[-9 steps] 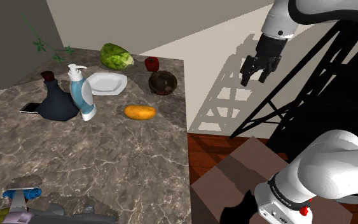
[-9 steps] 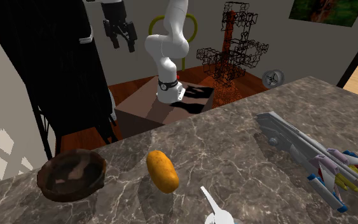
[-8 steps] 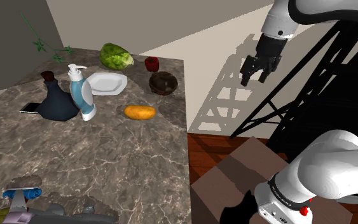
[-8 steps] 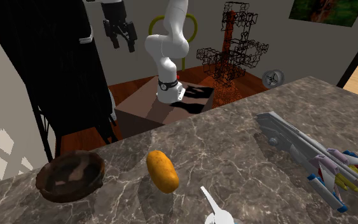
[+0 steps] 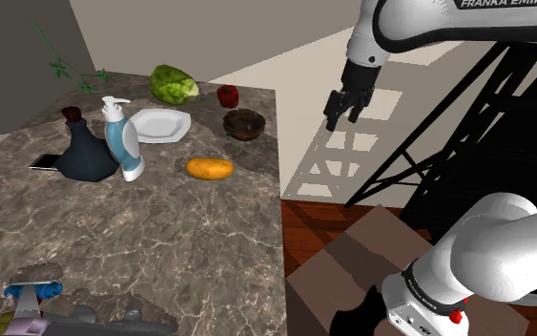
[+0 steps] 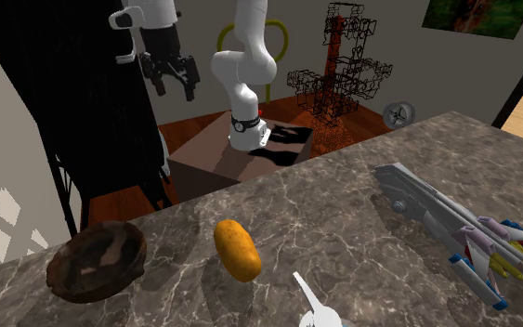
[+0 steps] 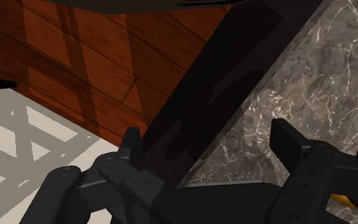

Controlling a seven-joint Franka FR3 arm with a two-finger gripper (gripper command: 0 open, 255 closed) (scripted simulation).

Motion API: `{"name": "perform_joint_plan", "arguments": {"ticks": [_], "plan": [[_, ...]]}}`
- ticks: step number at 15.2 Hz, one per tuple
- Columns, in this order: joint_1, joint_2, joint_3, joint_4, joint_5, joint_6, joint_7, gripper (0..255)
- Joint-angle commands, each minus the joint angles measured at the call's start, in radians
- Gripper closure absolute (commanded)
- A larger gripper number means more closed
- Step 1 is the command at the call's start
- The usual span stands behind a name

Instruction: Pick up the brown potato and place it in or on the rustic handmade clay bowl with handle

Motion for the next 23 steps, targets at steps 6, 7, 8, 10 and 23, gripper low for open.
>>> {"name": "perform_joint_plan", "arguments": {"ticks": [6, 7, 8, 10, 23], "plan": [[0.067, 0.235, 0.027, 0.111, 0.007, 0.144, -0.115, 0], [0.076, 0.267, 0.032, 0.130, 0.007, 0.160, -0.130, 0], [0.084, 0.299, 0.038, 0.149, 0.007, 0.175, -0.145, 0], [0.101, 0.362, 0.051, 0.189, 0.007, 0.204, -0.173, 0], [0.202, 0.750, 0.146, 0.501, -0.044, 0.315, -0.325, 0]]}}
